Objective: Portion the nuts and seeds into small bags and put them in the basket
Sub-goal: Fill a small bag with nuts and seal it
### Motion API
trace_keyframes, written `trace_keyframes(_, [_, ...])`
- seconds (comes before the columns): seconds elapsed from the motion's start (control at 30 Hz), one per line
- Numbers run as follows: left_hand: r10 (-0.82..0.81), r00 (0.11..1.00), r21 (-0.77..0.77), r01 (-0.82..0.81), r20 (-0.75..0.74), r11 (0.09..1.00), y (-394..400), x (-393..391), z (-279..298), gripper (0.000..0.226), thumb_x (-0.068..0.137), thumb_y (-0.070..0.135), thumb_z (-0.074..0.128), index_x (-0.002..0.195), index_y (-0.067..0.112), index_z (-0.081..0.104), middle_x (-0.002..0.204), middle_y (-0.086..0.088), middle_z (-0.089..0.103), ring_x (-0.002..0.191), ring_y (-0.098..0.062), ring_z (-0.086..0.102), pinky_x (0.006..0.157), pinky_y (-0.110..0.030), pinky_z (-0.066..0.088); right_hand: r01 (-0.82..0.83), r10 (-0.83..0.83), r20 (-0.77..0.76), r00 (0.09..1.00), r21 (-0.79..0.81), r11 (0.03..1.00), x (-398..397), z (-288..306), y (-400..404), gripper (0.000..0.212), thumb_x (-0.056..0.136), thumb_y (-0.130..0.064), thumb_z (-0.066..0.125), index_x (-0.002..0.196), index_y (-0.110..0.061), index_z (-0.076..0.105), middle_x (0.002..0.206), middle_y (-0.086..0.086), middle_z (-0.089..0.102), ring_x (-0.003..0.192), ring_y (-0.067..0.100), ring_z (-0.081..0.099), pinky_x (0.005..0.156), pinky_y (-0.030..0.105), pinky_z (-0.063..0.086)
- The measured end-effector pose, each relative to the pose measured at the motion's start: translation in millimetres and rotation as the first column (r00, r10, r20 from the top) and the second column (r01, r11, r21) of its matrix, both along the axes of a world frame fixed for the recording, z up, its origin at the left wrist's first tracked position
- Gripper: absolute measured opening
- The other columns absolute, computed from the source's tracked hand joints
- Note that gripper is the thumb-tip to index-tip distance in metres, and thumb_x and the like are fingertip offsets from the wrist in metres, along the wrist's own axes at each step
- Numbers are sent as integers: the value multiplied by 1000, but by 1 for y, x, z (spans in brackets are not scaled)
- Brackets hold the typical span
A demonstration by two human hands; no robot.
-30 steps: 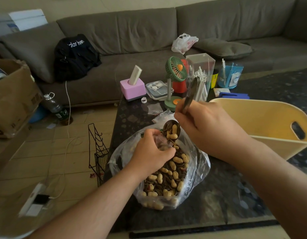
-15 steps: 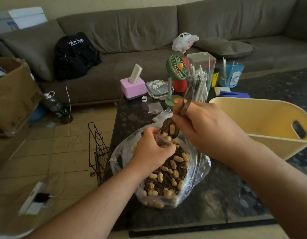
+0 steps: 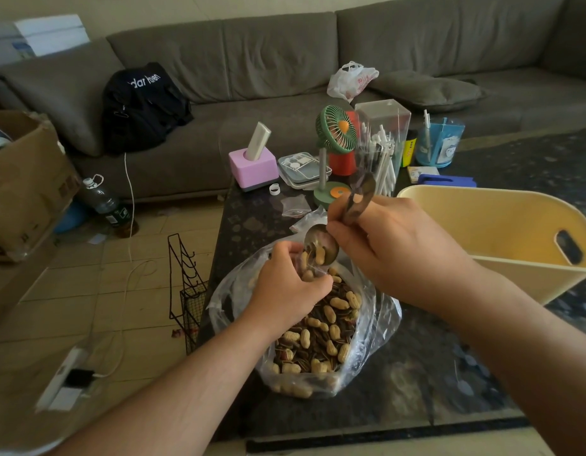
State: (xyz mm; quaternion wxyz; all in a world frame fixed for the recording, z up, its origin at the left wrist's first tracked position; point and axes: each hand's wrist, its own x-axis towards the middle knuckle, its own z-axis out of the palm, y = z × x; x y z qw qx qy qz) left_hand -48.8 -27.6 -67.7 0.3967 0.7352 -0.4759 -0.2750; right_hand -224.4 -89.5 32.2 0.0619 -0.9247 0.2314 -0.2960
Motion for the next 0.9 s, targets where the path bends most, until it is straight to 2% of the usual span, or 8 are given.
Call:
trace_keyframes(0.1, [5,1000,-13,-5,-2,1000,0,1,-1,59,82,38,85,127,36,47,110,14,68,95,5,65,76,-12,47,-9,9,20,1000,-7,1000,0,0,-1,15,106,-30,48,94,-22,55,78,-6,55,65,13,51,61,40,51])
trace_keyframes(0.2, [1,1000,-30,-1,-2,1000,0,1,-1,59,82,38,84,127,38,46,116,16,67,106,0,65,82,-18,50,-10,10,28,1000,-13,1000,0,-2,-3,21,105,-32,46,97,-17,59,80,-4,57,66,17,54,62,43,52])
trace_keyframes(0.27, [1,1000,-46,-1,8,999,0,1,-1,58,84,36,84,128,37,46,116,17,67,106,1,64,80,-15,48,-5,6,38,999,-31,1000,0,-3,-4,22,106,-33,44,100,-18,59,82,-6,57,68,15,53,63,40,51])
trace_keyframes(0.37, [12,1000,-77,-12,9,997,1,2,1,59,86,33,83,131,34,44,117,19,65,104,8,62,73,-3,45,-19,21,72,997,-32,999,-2,-3,-5,20,107,-32,45,102,-19,59,85,-9,57,69,10,51,63,32,48])
trace_keyframes(0.47, [30,999,-120,-27,16,992,1,2,2,59,89,30,83,133,31,44,116,18,68,104,16,60,76,5,39,-15,21,133,991,-46,999,-3,-3,-5,27,107,-31,44,106,-13,64,92,-3,63,76,14,57,66,36,51])
trace_keyframes(0.6, [38,999,-131,-36,18,991,2,3,2,58,89,30,83,130,34,43,119,18,67,103,22,56,76,6,39,-25,32,126,992,-52,998,-3,-4,-6,29,108,-32,42,108,-12,64,93,-2,64,78,15,58,68,42,53])
trace_keyframes(0.9, [36,999,-99,-34,17,995,-1,4,-3,63,86,34,84,131,34,39,124,16,68,108,8,62,74,2,43,-49,61,126,990,-94,994,-3,-11,-1,23,108,-27,44,111,-13,62,96,-1,64,75,19,59,61,39,54])
